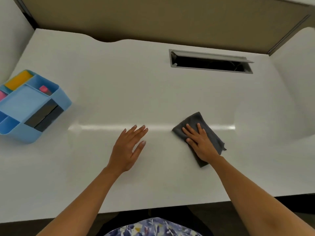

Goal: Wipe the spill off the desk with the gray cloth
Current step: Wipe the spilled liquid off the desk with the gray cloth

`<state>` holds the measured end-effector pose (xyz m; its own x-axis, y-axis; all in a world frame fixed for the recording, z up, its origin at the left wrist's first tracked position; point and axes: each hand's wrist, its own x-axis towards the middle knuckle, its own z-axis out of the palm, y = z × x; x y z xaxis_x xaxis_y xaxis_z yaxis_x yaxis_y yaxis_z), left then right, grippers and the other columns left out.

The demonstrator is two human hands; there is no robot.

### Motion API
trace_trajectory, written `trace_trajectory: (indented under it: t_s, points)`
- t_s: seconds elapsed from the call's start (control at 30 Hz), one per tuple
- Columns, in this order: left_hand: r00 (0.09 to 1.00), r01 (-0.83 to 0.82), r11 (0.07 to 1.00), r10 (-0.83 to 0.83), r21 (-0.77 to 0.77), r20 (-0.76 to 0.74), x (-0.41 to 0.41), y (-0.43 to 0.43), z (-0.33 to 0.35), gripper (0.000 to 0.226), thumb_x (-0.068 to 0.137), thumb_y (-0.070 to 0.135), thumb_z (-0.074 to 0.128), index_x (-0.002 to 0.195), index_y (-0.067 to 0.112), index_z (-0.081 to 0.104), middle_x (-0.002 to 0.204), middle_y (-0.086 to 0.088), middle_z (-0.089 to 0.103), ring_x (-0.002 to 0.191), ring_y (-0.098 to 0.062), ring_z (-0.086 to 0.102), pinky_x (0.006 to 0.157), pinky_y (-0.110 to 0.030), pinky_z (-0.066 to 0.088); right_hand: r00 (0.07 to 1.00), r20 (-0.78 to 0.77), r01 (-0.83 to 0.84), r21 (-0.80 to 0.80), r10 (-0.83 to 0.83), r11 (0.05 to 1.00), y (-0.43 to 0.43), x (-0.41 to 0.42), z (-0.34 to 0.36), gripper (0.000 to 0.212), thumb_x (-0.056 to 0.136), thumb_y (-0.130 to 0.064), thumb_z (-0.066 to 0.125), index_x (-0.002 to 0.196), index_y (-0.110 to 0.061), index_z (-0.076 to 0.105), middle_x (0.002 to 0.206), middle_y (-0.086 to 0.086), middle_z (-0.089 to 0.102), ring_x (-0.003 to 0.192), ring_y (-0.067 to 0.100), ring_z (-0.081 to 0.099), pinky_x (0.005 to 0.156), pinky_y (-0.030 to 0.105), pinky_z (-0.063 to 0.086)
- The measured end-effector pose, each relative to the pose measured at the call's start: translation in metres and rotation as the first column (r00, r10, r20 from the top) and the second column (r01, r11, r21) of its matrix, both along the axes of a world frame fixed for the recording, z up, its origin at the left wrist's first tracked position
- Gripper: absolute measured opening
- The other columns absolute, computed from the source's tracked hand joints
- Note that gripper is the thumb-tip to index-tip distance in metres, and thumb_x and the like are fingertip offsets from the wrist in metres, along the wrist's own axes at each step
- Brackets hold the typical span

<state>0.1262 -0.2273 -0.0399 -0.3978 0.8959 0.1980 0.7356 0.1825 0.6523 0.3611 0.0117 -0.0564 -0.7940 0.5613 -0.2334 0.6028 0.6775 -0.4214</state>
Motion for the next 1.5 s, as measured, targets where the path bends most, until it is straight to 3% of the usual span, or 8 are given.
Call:
trace_trajectory:
  t_s: [0.1,0.3,0.47,0.6,0.87,1.1,1.3,1.5]
  points:
    - [1.000,0.016,1.000,-0.015,-0.019,0.005,0.013,0.016,0.000,0.044,0.101,0.040,0.034,0.143,0.031,0.042,0.151,0.016,0.038,0.144,-0.005,0.024,0.120,-0.031,0.014,1.000,-0.012,-0.004,0.044,0.004,0.999,-0.013,-0.018,-0.007,0.046,0.103,-0.041,0.025,0.148,-0.041,0.019,0.157,-0.022,0.007,0.146,0.014,-0.017,0.118,0.035,-0.012]
    - [0.999,0.043,0.998,-0.042,-0.042,0.004,0.038,0.047,-0.003,0.044,0.101,0.035,0.034,0.143,0.028,0.043,0.151,0.013,0.038,0.144,-0.005,0.024,0.120,-0.028,0.012,0.941,-0.072,-0.332,-0.019,0.330,0.943,-0.070,0.010,-0.013,0.045,0.104,-0.042,0.023,0.148,-0.044,0.018,0.158,-0.023,0.010,0.147,0.011,-0.011,0.116,0.027,-0.017]
    - [0.998,0.065,0.995,-0.065,-0.079,0.013,0.044,0.055,-0.008,0.045,0.101,0.040,0.032,0.145,0.030,0.039,0.152,0.015,0.034,0.145,-0.003,0.020,0.120,-0.027,0.010,0.919,-0.070,-0.389,-0.026,0.387,0.921,-0.051,0.070,-0.011,0.045,0.104,-0.040,0.026,0.148,-0.044,0.020,0.157,-0.025,0.015,0.148,0.012,0.000,0.118,0.029,-0.007]
    - [0.998,0.055,0.993,-0.051,-0.106,0.036,0.045,0.051,-0.007,0.048,0.099,0.045,0.034,0.144,0.031,0.040,0.152,0.014,0.036,0.145,-0.002,0.020,0.121,-0.027,0.008,0.976,-0.104,-0.194,-0.031,0.189,0.981,0.010,0.093,-0.005,0.044,0.103,-0.031,0.035,0.144,-0.044,0.029,0.154,-0.023,0.025,0.148,0.011,0.007,0.120,0.034,0.001]
    - [0.996,0.050,0.993,-0.042,-0.105,0.080,0.049,0.052,-0.001,0.050,0.097,0.049,0.036,0.144,0.032,0.039,0.153,0.014,0.036,0.146,-0.003,0.018,0.122,-0.038,0.009,0.962,-0.151,0.236,0.043,-0.227,0.971,0.062,-0.001,-0.013,0.043,0.103,-0.026,0.037,0.145,-0.033,0.034,0.153,-0.018,0.025,0.149,0.022,0.003,0.117,0.030,-0.009]
    - [0.979,-0.105,0.994,0.111,-0.043,0.170,0.035,0.049,0.009,0.049,0.099,0.047,0.033,0.144,0.030,0.040,0.153,0.015,0.036,0.146,-0.004,0.020,0.122,-0.036,0.009,0.974,-0.163,-0.159,-0.015,0.155,0.987,-0.032,-0.058,-0.015,0.044,0.104,-0.037,0.029,0.148,-0.034,0.028,0.154,-0.022,0.014,0.147,0.012,-0.011,0.114,0.023,-0.019]
    - [0.982,-0.107,0.991,0.118,-0.083,0.145,0.027,0.030,0.004,0.049,0.099,0.046,0.033,0.144,0.029,0.041,0.153,0.012,0.035,0.146,-0.004,0.019,0.122,-0.038,0.009,0.854,-0.129,-0.516,-0.093,0.504,0.852,-0.089,-0.008,-0.016,0.045,0.104,-0.040,0.026,0.148,-0.040,0.022,0.156,-0.023,0.015,0.148,0.011,-0.009,0.117,0.027,-0.013]
    - [0.985,-0.113,0.981,0.131,-0.154,0.109,0.022,0.008,-0.002,0.053,0.097,0.055,0.031,0.144,0.034,0.038,0.154,0.015,0.032,0.146,-0.003,0.016,0.122,-0.038,0.006,0.820,-0.148,-0.570,-0.130,0.552,0.811,-0.032,0.038,-0.009,0.043,0.102,-0.037,0.033,0.145,-0.035,0.035,0.152,-0.020,0.029,0.147,0.008,0.005,0.119,0.030,0.000]
